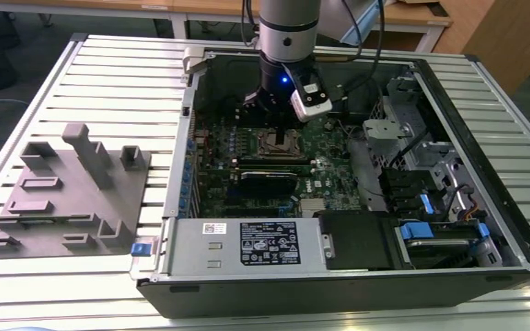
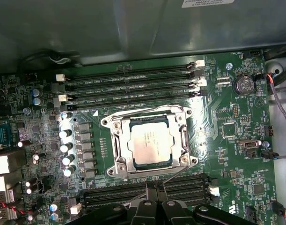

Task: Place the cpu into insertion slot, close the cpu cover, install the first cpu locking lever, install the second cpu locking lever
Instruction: 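Install the second cpu locking lever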

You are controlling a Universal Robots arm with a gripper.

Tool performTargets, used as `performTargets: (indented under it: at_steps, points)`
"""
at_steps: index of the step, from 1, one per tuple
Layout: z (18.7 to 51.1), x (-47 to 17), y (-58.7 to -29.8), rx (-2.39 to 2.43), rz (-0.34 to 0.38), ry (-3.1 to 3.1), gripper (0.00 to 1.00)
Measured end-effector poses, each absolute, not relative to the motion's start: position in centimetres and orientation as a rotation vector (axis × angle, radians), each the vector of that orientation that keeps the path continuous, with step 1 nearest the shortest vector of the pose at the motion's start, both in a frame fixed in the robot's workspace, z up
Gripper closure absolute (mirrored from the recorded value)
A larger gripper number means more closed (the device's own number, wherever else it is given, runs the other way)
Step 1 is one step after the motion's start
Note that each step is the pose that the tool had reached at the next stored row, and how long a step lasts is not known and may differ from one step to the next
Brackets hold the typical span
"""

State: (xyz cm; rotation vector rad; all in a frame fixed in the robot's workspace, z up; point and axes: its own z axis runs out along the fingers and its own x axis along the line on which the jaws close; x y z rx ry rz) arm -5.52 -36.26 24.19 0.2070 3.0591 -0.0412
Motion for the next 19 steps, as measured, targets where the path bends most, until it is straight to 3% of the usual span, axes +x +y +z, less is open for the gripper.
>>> performTargets:
  at_steps: [19]
  points:
    - [22.5,-6.8,-36.3,0.206,-0.049,3.058,0.89]
